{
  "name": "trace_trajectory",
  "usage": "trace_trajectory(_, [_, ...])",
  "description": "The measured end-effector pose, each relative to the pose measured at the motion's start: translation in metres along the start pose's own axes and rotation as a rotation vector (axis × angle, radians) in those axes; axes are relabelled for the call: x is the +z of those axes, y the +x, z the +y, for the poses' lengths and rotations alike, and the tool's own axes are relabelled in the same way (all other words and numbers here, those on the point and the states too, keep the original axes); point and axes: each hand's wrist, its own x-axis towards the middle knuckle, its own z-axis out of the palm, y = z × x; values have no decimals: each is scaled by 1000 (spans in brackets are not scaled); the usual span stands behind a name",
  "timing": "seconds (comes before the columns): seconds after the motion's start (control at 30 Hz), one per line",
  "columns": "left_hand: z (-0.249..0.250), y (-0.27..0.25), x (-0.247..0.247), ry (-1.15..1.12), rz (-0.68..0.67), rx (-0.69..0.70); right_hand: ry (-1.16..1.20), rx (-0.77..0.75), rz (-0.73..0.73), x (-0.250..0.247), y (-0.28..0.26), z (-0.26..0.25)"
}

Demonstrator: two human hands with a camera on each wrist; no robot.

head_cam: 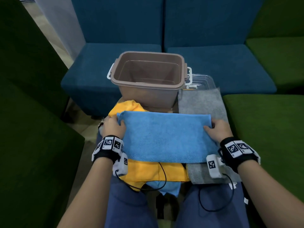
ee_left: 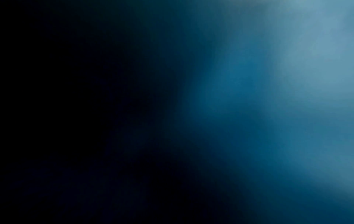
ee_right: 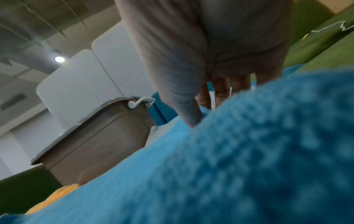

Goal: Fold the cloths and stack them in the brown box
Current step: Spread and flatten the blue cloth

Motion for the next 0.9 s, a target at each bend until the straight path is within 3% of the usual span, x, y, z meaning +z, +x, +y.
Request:
trace_trajectory(0.3, [-5,5,-7,-72,31,-19,176,-57,-21,-11,-14,-10])
trace_trajectory(0.4, [-10,2,-16,-100,38,-45,139,-49,-10,-20,-15,-6])
trace_trajectory(0.53, [-15,4,-9,41,-7,-35,68,-42,-17,-17,-9,-4])
trace_trajectory(0.7, [-22,3,8,151,4,-12,13,11,15,-2,-2,0])
trace_trajectory(0.9, [-27,0,9,98,87,-9,77,21,138,0,-6,-1])
